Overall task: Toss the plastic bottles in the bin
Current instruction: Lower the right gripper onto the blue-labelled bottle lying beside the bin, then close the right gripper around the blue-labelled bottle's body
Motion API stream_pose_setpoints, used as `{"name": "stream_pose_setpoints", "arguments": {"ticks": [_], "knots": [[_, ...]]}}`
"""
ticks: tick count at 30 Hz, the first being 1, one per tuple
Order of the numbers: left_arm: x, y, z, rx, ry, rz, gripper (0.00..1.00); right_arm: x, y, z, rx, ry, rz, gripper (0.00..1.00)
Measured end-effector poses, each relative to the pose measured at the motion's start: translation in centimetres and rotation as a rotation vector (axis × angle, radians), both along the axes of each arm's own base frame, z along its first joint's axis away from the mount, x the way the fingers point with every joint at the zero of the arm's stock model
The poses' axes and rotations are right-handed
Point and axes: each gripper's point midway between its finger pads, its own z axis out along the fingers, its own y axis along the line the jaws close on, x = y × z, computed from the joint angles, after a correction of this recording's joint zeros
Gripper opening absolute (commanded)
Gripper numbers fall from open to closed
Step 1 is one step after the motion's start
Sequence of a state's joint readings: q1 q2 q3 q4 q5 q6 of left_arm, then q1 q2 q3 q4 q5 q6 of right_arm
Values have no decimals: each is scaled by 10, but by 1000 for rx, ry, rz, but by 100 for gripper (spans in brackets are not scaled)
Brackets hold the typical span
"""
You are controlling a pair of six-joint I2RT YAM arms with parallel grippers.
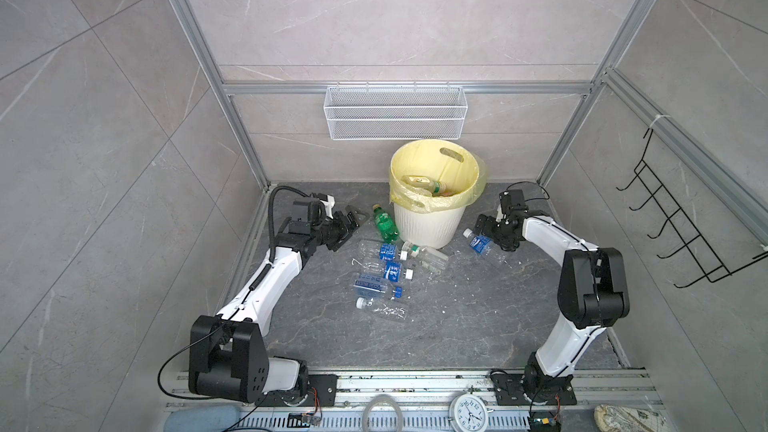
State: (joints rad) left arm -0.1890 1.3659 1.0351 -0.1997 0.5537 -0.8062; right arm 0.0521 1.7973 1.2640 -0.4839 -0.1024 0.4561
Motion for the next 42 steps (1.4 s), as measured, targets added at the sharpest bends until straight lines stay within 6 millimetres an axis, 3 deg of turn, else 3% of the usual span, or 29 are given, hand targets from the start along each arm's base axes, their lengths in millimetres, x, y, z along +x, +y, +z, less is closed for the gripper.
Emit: {"name": "stream_pose_setpoints", "arguments": {"ticks": [17, 29, 42], "knots": [[0, -1, 1, -8, 1, 2, 100, -33, 27, 0, 19, 5, 72, 95], [2, -2, 1, -18, 5, 2, 100, -63, 43, -28, -1, 83, 123, 86], [1, -4, -2, -28, 17, -8, 100, -61, 39, -36, -37, 88, 84, 68]]}}
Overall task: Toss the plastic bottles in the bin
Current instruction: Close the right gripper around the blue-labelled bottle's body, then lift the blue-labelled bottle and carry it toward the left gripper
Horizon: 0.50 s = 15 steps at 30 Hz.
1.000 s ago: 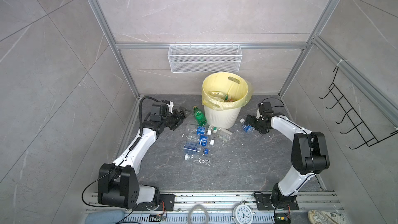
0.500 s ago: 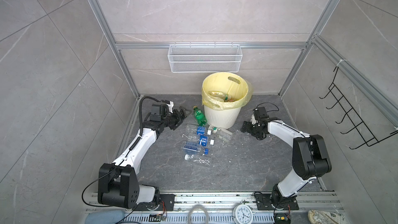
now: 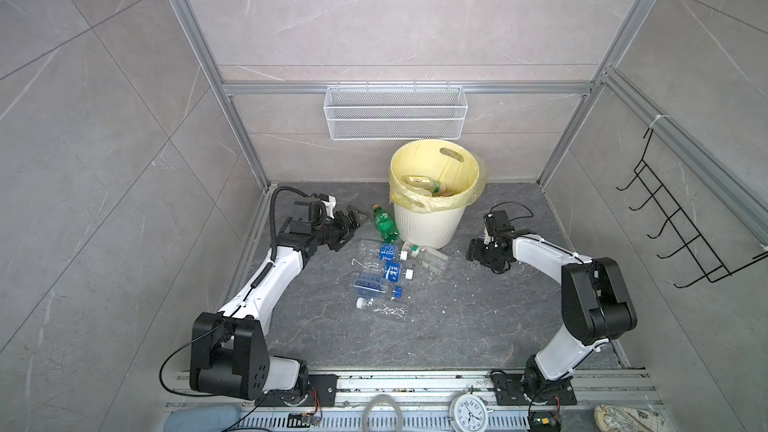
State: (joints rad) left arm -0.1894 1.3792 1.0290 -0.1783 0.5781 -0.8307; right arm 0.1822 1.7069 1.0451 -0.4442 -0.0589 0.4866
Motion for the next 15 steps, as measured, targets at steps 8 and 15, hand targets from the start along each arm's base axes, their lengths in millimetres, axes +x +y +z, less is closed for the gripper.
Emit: {"name": "stream_pose_setpoints", "arguments": {"ticks": [8, 15], "knots": [[0, 0, 0, 0, 1, -1, 100, 3, -3, 1, -19, -7, -7, 62], [0, 0, 0, -2, 2, 1, 100, 3, -1, 1, -31, -10, -2, 60]]}}
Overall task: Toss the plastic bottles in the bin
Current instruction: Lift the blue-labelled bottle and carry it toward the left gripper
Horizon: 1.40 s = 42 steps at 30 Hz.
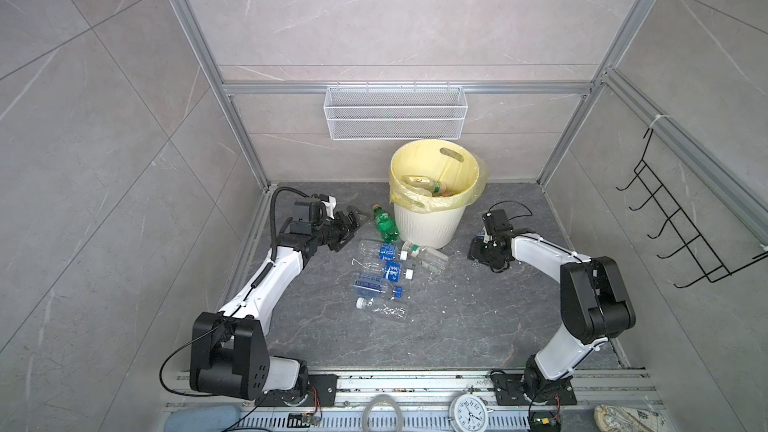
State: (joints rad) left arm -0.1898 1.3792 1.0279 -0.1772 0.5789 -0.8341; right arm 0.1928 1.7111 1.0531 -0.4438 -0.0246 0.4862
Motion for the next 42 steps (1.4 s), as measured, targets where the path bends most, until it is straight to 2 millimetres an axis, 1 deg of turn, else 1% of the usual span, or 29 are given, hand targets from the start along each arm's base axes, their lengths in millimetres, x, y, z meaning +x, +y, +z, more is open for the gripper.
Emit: {"name": "stream_pose_setpoints", "arguments": {"ticks": [9, 15, 16, 18, 21, 25, 27, 30, 33, 36, 38, 42], "knots": [[0, -1, -1, -5, 4, -1, 100, -1, 6, 0, -16, -4, 16, 59], [0, -1, 0, -6, 4, -1, 100, -3, 9, 0, -18, -1, 26, 62], [0, -1, 0, -8, 6, -1, 100, -3, 9, 0, -20, -1, 27, 61], [0, -1, 0, -9, 5, -2, 100, -3, 10, 0, -20, -1, 28, 57], [1, -1, 0, -10, 5, -3, 100, -3, 10, 1, -18, -2, 25, 56], [0, -6, 1, -26, 3, -22, 100, -12, 11, 3, -26, 20, 33, 55], [-1, -11, 1, -34, -1, -36, 100, -18, 12, 8, -34, 24, 42, 54], [-4, -19, 5, -49, -12, -68, 100, -23, 15, 23, -38, 4, 55, 54], [-8, -29, 7, -57, -21, -103, 100, -28, 18, 46, -34, -44, 66, 53], [-13, -38, 10, -64, -31, -134, 100, -34, 23, 75, -44, -105, 88, 53], [-16, -42, 10, -66, -32, -148, 100, -37, 30, 99, -54, -158, 114, 53], [-17, -44, 14, -70, -37, -164, 100, -45, 43, 145, -66, -262, 158, 53]]}}
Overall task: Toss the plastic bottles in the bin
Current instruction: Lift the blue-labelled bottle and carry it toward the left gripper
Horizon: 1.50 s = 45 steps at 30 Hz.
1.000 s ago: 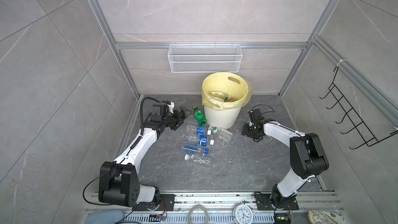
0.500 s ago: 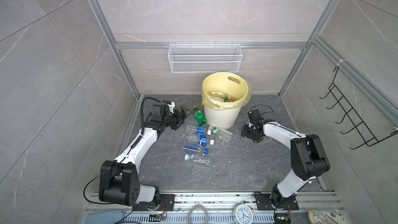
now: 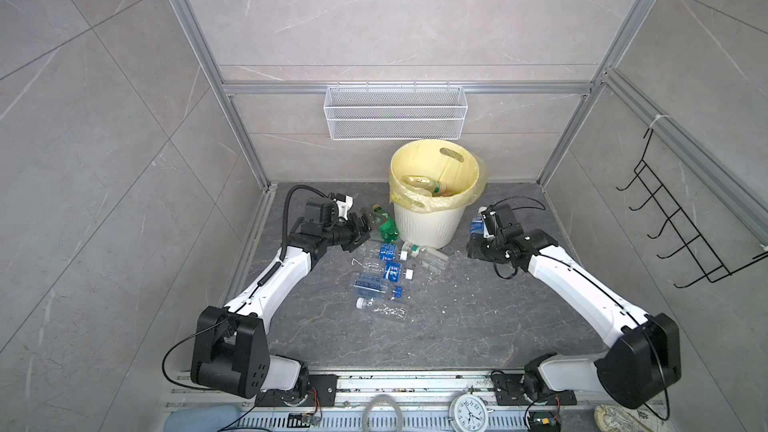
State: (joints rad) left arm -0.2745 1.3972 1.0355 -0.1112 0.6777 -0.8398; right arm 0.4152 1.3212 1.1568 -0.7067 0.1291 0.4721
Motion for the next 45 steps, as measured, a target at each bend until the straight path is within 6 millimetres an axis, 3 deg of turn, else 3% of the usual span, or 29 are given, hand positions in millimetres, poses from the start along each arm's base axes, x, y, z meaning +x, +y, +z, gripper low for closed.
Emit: {"name": "stream_pose_setpoints", "arguments": {"ticks": [3, 7, 11, 14, 19, 25, 34, 40, 45], "knots": [[0, -1, 11, 0, -20, -11, 100, -9, 15, 34, -9, -75, 51, 53], [0, -1, 39, 7, -85, -26, 100, -26, 51, 73, -35, -164, 159, 53], [-3, 6, 67, 1, -159, -34, 100, -44, 99, 100, -50, -241, 304, 53], [-5, 18, 77, -5, -183, -15, 98, -53, 133, 109, -64, -273, 391, 53], [-13, 26, 88, -22, -216, -10, 95, -69, 187, 95, -104, -276, 516, 53], [-25, 24, 85, -38, -217, -39, 88, -67, 213, 71, -134, -241, 561, 53], [-23, 32, 86, -48, -220, -20, 76, -59, 268, 73, -72, -261, 633, 53], [-14, 44, 91, -64, -229, 27, 66, -62, 289, 74, -33, -260, 675, 53], [-11, 47, 93, -76, -237, 42, 64, -61, 296, 82, -4, -275, 681, 53]]}}
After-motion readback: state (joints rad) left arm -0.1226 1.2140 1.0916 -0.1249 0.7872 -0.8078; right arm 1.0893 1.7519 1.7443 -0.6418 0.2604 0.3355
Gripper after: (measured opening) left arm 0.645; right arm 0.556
